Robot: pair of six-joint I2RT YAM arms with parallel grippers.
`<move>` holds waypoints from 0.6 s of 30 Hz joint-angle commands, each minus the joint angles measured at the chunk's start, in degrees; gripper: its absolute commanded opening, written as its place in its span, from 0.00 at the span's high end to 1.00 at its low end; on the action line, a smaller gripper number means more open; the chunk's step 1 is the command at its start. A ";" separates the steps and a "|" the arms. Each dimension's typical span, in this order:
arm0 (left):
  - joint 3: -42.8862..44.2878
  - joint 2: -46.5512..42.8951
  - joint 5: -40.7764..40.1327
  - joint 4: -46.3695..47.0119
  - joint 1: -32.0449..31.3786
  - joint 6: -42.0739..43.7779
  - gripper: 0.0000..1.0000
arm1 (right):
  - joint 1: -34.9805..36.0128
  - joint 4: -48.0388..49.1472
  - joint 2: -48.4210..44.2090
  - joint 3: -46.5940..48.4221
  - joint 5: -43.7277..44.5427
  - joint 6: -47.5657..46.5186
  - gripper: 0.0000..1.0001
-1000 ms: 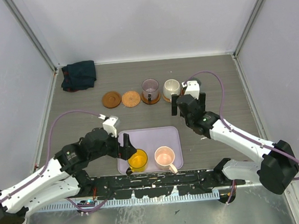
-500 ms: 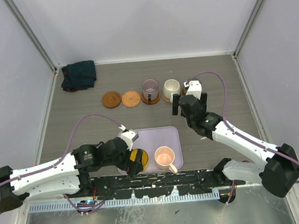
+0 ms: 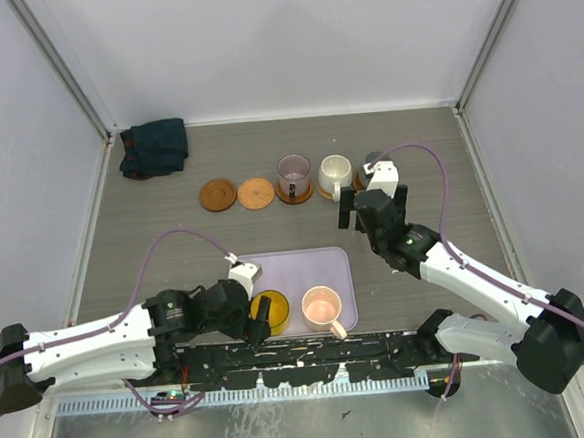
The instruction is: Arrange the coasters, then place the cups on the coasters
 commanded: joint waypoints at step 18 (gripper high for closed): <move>-1.61 4.21 -3.15 6.27 -0.39 -0.91 0.52 | -0.25 2.21 -1.02 -1.10 -1.65 2.32 0.00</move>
